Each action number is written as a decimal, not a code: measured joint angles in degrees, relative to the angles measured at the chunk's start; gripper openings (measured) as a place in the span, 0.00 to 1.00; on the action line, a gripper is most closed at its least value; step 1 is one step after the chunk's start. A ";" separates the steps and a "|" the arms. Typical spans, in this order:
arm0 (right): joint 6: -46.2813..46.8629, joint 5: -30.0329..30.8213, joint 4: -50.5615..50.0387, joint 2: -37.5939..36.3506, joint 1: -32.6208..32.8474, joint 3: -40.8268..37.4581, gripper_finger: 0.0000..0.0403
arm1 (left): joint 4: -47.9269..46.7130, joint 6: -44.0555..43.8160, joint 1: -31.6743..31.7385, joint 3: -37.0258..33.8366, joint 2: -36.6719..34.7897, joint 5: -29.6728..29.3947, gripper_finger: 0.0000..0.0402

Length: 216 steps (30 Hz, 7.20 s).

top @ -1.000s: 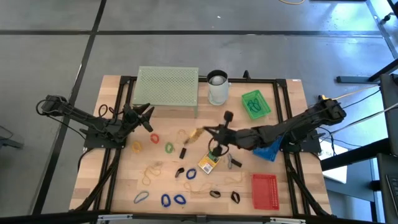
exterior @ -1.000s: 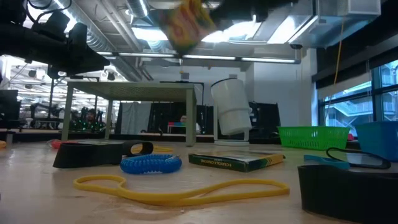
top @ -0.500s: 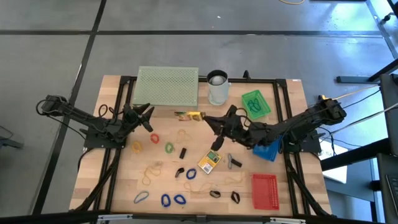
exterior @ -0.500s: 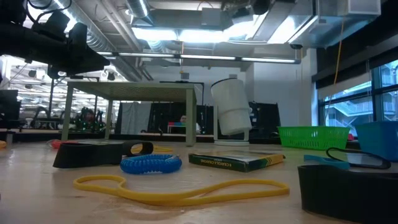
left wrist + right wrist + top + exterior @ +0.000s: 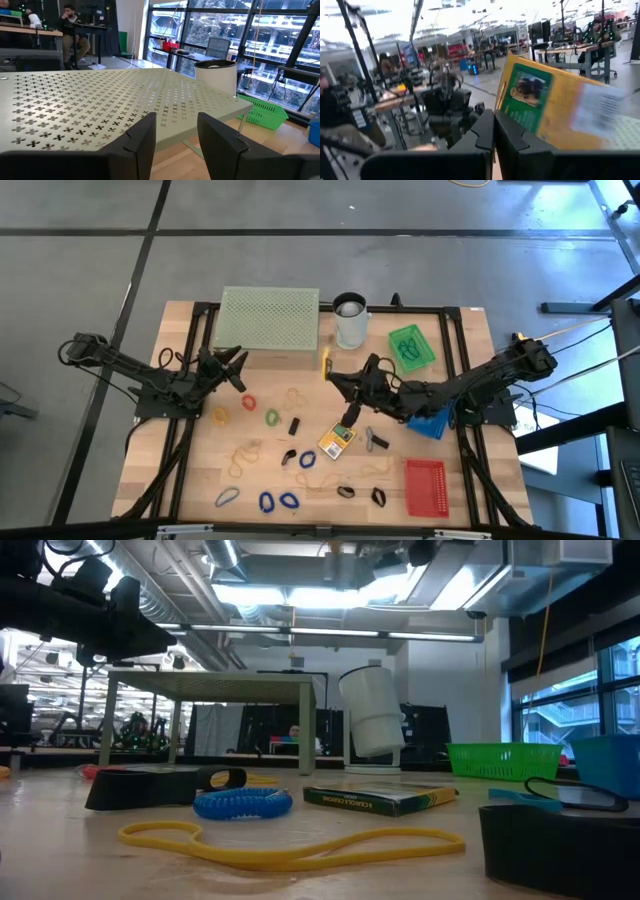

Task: Pick & Place Office Desk Supplies
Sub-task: Put the yellow crayon box into the blue bin, then put the black rubber band into the green bin

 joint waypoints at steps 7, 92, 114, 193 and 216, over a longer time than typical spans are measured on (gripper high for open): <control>6.17 5.90 -13.04 -0.41 3.98 0.00 0.02 | 0.00 0.00 0.00 0.00 0.02 0.00 0.35; 94.66 -30.24 -120.83 -20.02 19.02 5.27 0.00 | 0.00 0.00 0.00 0.00 0.02 -0.01 0.35; 94.74 -30.68 -125.80 -12.53 19.02 5.27 0.04 | 0.00 0.00 -0.01 0.00 0.01 0.01 0.35; 45.30 -27.25 -81.38 16.51 11.44 5.38 0.44 | 0.00 0.00 -0.01 0.02 0.00 -0.01 0.35; 47.04 -22.19 -111.14 16.69 6.49 21.45 0.07 | 0.00 0.00 -0.01 0.02 0.01 0.01 0.35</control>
